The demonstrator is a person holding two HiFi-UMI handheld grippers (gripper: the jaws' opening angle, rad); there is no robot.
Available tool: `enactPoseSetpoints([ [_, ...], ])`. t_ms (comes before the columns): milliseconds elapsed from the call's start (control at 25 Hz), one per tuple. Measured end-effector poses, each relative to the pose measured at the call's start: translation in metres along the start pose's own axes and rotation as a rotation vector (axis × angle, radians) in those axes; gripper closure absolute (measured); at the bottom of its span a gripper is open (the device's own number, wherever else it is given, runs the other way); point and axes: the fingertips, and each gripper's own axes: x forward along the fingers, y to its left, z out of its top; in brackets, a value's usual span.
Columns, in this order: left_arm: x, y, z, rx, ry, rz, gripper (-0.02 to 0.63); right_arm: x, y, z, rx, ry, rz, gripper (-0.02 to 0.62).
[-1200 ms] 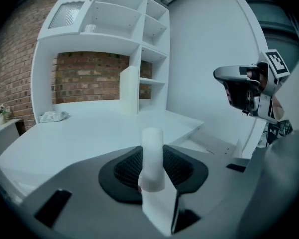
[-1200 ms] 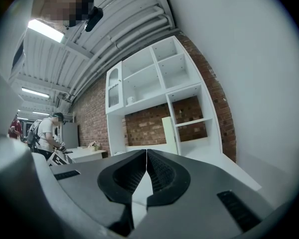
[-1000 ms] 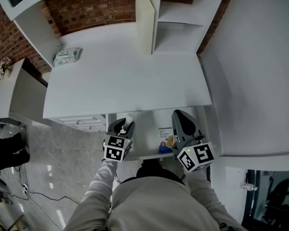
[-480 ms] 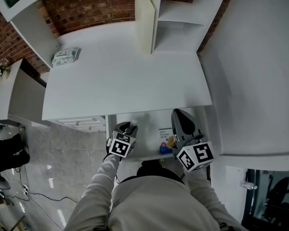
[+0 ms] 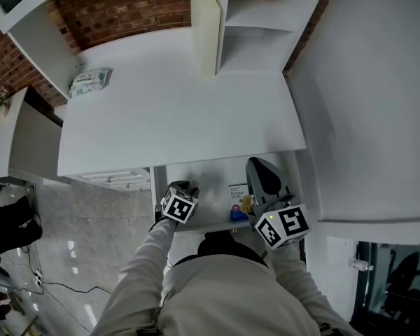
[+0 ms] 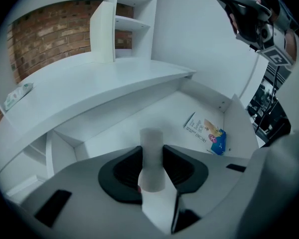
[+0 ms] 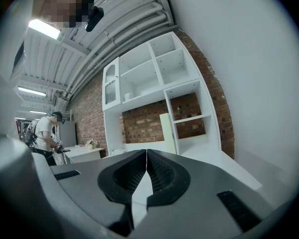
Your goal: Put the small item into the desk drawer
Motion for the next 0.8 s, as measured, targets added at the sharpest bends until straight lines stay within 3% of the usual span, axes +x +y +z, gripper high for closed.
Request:
enactPoseSetpoints([
  [360,0.028,-0.009,-0.031,0.011,0.129,-0.05,0.469,-0.005,-0.006,0.0,-0.016,0.014,-0.007,0.568],
  [800,0.039,-0.01,-0.043,-0.002,0.201,-0.071,0.468,-0.005,-0.011,-0.004,-0.009,0.019,-0.009,0.568],
])
